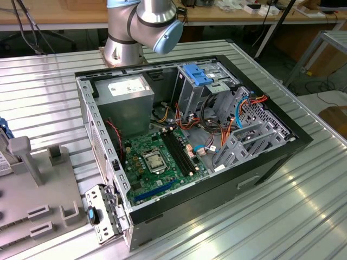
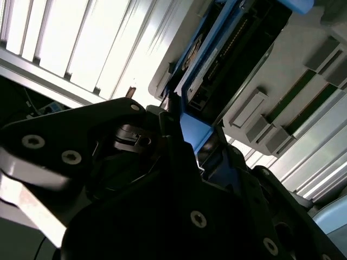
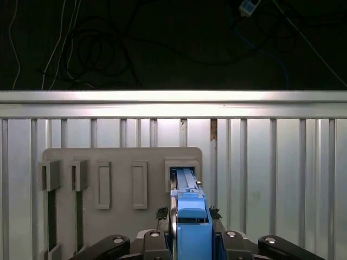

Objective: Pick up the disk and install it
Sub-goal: 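Pick up the disk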

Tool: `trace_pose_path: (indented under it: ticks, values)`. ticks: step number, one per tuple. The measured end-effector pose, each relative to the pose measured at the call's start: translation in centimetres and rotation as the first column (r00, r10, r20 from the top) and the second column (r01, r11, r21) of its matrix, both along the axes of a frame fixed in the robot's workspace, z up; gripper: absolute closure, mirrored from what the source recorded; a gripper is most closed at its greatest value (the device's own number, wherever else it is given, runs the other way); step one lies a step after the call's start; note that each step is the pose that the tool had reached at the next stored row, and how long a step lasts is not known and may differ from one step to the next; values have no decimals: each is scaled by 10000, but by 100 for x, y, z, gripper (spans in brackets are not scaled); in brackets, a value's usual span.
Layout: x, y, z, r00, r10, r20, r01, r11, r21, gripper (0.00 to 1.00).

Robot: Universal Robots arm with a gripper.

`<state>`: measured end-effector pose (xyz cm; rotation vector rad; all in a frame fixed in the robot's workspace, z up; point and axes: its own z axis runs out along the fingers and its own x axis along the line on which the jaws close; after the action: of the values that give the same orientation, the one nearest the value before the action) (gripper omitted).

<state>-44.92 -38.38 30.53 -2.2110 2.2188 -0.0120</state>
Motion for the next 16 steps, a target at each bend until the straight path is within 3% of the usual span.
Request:
trace_pose_path:
  ticks: [7,12,16]
  values:
    - [0,0,39,10000,0,0,0,10000,0,63]
    - [0,0,175,10000,0,-1,0,10000,-1,63]
    - [0,0,239,10000,0,0,0,10000,0,63]
